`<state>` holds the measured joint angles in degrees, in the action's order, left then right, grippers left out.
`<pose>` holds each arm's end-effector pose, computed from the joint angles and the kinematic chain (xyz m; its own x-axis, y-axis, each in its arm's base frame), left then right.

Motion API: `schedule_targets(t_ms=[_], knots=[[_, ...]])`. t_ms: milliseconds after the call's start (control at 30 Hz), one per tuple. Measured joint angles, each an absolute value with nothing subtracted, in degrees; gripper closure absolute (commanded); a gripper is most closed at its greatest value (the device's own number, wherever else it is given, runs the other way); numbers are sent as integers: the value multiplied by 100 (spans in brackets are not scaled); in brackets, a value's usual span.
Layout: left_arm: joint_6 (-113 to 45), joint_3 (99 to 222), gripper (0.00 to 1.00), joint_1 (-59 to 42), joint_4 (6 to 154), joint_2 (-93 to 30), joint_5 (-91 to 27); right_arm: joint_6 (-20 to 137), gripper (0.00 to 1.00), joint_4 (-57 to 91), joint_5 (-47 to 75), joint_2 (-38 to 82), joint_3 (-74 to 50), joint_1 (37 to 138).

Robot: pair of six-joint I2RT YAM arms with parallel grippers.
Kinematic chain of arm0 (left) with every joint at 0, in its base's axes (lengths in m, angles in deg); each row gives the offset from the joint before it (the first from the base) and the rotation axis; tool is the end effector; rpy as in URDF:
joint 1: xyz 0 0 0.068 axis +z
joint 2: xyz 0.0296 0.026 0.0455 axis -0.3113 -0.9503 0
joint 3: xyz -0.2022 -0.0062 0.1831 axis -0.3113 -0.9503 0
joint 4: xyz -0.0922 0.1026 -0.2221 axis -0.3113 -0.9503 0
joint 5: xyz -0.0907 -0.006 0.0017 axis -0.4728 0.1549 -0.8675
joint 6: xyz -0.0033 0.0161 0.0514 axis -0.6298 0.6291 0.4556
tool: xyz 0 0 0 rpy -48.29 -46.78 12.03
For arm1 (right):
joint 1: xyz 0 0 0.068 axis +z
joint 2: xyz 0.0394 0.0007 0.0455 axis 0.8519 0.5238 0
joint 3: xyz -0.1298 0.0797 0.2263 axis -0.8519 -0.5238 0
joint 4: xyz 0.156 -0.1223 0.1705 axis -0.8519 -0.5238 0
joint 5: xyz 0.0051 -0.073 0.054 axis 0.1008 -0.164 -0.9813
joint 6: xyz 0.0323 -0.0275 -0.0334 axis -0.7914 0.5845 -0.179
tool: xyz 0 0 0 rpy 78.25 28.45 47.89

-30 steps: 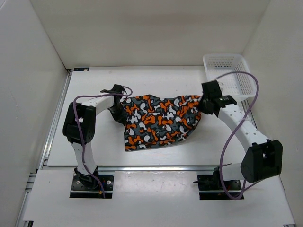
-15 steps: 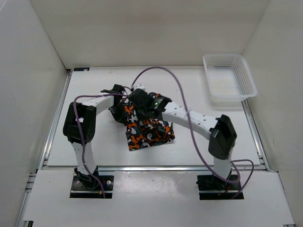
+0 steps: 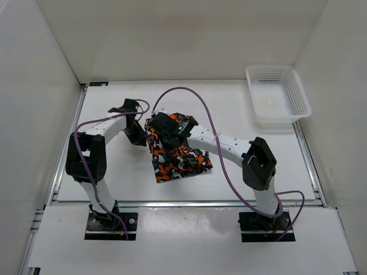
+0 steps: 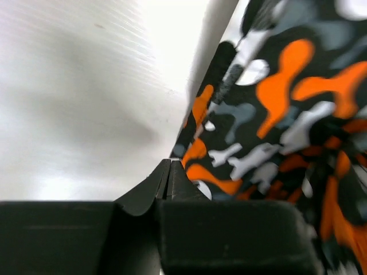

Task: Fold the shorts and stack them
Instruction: Fold the shorts

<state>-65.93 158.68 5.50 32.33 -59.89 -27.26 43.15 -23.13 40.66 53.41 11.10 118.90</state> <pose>0.3333 -0.0771 0.1783 -0.8496 -0.5182 -0.0988 -0.4969 0.8490 -0.1797 0.2248 0.3735 0.2709 -0.6442 -0.4188 -0.6400 -0.5255 0.8504 -0.0275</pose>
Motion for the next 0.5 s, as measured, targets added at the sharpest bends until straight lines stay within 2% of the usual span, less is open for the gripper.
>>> schedule_targets(t_ms=[167,200,267,300,400,467,500], knots=[[-6449,15918,76,943,3062,-5266,-2888,4288,100,-2298,4007,5704,1754,11877],[-6438,15938,75,982,3027,-5156,-2916,4288,91,-2285,3968,5780,1861,11875],[-6397,15997,75,1059,2925,-4942,-2973,4269,82,-2232,3841,5931,2021,11866],[-6379,16030,75,1083,2868,-4857,-2980,4245,69,-2195,3782,5957,2032,11862],[-6325,16104,73,1146,2704,-4610,-2903,4173,45,-2053,3629,5920,1927,11847],[-6298,16139,72,1197,2599,-4463,-2862,4151,38,-1946,3563,5730,1695,11816],[-6279,16154,72,1214,2542,-4407,-2857,4127,38,-1942,3535,5601,1573,11812]])
